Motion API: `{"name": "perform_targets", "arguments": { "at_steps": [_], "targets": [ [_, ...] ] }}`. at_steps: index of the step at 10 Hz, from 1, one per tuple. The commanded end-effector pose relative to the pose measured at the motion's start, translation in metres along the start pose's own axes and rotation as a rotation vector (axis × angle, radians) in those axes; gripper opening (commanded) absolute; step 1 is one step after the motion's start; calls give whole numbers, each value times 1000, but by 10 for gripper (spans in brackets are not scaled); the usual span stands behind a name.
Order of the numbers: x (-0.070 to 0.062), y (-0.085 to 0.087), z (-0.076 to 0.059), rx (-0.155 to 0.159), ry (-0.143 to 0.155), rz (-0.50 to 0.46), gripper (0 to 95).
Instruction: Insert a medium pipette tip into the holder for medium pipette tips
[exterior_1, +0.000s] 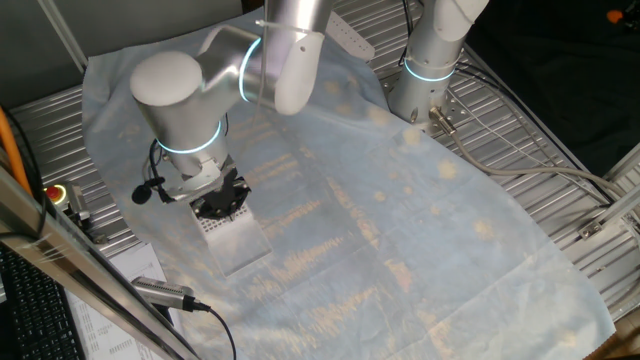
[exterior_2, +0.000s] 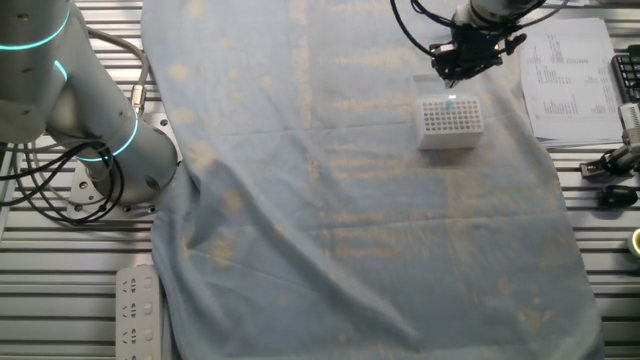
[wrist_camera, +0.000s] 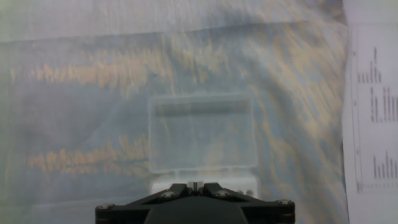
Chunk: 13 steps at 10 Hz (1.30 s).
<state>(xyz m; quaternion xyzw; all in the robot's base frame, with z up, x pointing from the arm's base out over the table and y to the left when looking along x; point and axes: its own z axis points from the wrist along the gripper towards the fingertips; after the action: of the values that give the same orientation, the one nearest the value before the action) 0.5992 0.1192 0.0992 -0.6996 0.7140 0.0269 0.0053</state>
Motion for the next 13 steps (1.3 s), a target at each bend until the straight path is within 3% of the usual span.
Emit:
{"name": "perform_targets", "arguments": {
  "at_steps": [1, 2, 3, 5, 6, 7, 9, 11, 12, 13],
  "targets": [
    [17, -1, -9, 5, 35, 341, 0],
    [25, 0, -14, 5, 30, 516, 0],
    [30, 0, -17, 9, 31, 621, 0],
    [49, 2, -28, 20, 61, 962, 0],
    [58, 3, -31, 42, 88, 1068, 0],
    [66, 4, -34, 56, 101, 1115, 0],
    [96, 9, -41, 56, 92, 1209, 0],
    [121, 15, -45, 40, 50, 1256, 0],
    [142, 20, -44, 24, 28, 1303, 0],
    [153, 22, -43, 27, 31, 1314, 0]
  ]
}}
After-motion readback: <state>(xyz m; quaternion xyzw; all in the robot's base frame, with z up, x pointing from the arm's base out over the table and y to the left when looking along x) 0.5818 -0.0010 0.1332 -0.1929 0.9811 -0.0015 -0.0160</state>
